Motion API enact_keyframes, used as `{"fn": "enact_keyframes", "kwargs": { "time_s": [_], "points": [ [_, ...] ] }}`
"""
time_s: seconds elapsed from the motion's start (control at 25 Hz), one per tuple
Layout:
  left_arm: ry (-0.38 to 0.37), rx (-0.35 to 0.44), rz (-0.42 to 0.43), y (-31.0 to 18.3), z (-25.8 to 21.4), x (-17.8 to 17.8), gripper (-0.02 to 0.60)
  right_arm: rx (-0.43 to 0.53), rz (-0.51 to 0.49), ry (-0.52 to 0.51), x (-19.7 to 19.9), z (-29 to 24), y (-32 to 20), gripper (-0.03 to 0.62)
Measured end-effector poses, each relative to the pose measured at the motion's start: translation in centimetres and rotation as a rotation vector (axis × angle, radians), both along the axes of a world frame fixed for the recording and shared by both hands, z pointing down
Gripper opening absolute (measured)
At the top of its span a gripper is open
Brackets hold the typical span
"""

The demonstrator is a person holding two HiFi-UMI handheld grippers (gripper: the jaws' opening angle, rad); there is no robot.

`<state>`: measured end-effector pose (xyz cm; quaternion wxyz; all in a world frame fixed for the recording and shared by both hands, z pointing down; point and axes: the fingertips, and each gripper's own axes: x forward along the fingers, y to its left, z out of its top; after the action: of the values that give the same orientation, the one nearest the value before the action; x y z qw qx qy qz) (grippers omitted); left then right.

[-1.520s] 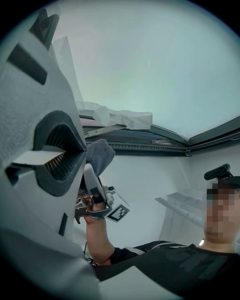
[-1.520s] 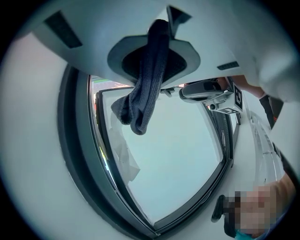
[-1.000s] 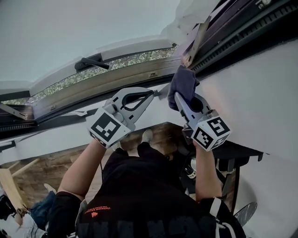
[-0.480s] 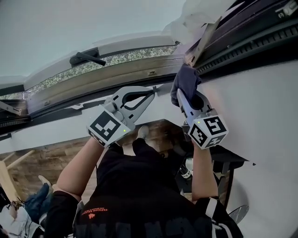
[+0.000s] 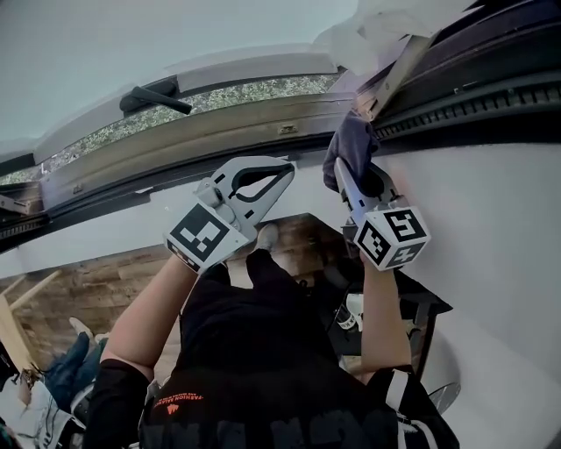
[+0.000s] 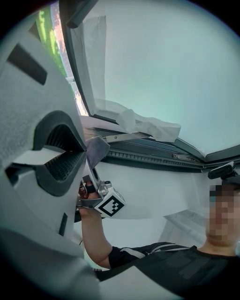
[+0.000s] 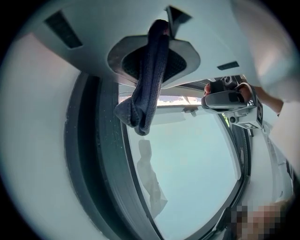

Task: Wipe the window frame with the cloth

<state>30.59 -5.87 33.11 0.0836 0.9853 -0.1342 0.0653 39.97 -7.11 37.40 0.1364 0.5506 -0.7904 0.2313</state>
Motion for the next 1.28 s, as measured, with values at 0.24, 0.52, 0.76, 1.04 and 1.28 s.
{"fn": "enact_keyframes", "kwargs": {
  "time_s": [0.24, 0.52, 0.76, 1.04, 1.28],
  "points": [
    [0.003, -0.03, -0.003, -0.3, 1.5, 0.5, 0.018, -0.025, 0.025, 0.056, 0.8, 1.3, -1.0, 0.051],
    [0.005, -0.053, -0.009, -0.3, 2.6, 0.5, 0.018, -0.053, 0.048, 0.106, 1.3, 2.8, -1.5, 0.051],
    [0.004, -0.071, -0.025, -0.3, 3.5, -0.1, 0.018, -0.066, 0.069, 0.114, 1.8, 3.7, -1.8, 0.051],
    [0.004, -0.123, -0.058, -0.3, 4.4, -0.8, 0.018, -0.074, 0.067, 0.129, 2.0, 4.3, -2.3, 0.051],
    [0.002, -0.095, -0.05, -0.2, 5.1, -0.9, 0.018, -0.076, 0.069, 0.129, 2.0, 4.6, -2.4, 0.051]
  ]
}}
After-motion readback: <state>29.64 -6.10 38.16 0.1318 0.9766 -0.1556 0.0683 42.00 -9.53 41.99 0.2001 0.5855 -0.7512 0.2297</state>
